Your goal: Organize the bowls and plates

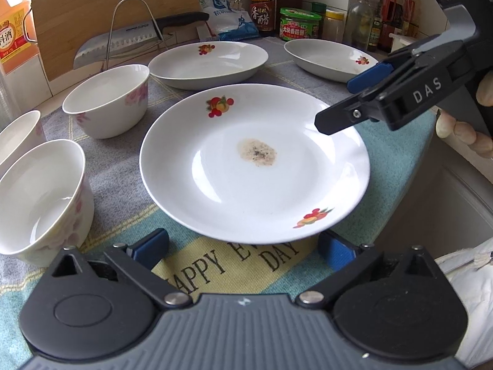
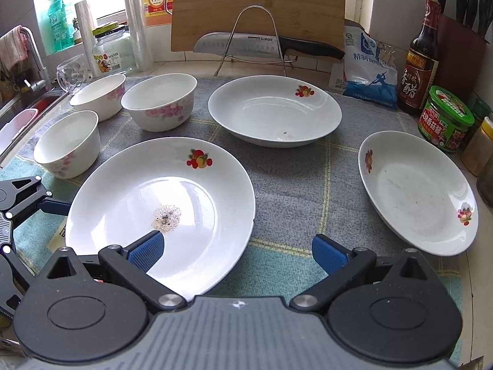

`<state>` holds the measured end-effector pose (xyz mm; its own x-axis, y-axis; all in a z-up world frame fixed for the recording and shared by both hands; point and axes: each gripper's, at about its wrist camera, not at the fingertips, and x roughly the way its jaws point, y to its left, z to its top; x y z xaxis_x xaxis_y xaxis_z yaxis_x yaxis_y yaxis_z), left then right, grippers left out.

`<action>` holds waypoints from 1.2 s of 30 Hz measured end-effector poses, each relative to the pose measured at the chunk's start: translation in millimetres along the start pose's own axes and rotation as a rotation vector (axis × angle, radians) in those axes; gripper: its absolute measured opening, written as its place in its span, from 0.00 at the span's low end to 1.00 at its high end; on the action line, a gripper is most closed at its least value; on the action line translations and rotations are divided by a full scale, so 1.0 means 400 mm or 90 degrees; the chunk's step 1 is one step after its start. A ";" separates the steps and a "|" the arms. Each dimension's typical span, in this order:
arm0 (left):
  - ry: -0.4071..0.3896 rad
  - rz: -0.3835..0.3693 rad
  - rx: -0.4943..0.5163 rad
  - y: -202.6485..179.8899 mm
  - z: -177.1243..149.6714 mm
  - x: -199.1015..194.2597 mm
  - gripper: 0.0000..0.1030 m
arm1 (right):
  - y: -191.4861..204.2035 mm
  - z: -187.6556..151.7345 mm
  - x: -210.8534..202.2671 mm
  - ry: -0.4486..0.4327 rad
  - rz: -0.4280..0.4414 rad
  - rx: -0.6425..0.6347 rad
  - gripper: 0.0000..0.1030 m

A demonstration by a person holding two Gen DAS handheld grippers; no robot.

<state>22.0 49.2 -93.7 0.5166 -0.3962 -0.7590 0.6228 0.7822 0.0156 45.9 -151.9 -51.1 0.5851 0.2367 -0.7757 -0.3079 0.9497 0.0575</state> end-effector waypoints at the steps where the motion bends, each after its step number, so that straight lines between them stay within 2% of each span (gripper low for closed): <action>1: -0.003 -0.002 0.002 0.002 0.001 0.002 1.00 | -0.004 0.001 0.004 0.002 0.008 0.006 1.00; 11: -0.026 -0.020 0.019 0.012 0.004 0.013 1.00 | -0.007 0.018 0.050 0.030 0.060 0.003 1.00; 20: -0.059 -0.031 0.029 0.016 -0.011 0.013 1.00 | 0.002 0.043 0.098 0.060 0.132 0.001 1.00; 36: -0.055 -0.038 0.040 0.018 -0.005 0.014 1.00 | 0.011 0.115 0.170 0.112 0.210 -0.061 1.00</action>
<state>28.4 53.6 -99.3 0.5246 -0.4830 -0.7011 0.6884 0.7252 0.0154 118.6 -122.1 -74.6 0.3084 0.4795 -0.8216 -0.5323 0.8028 0.2687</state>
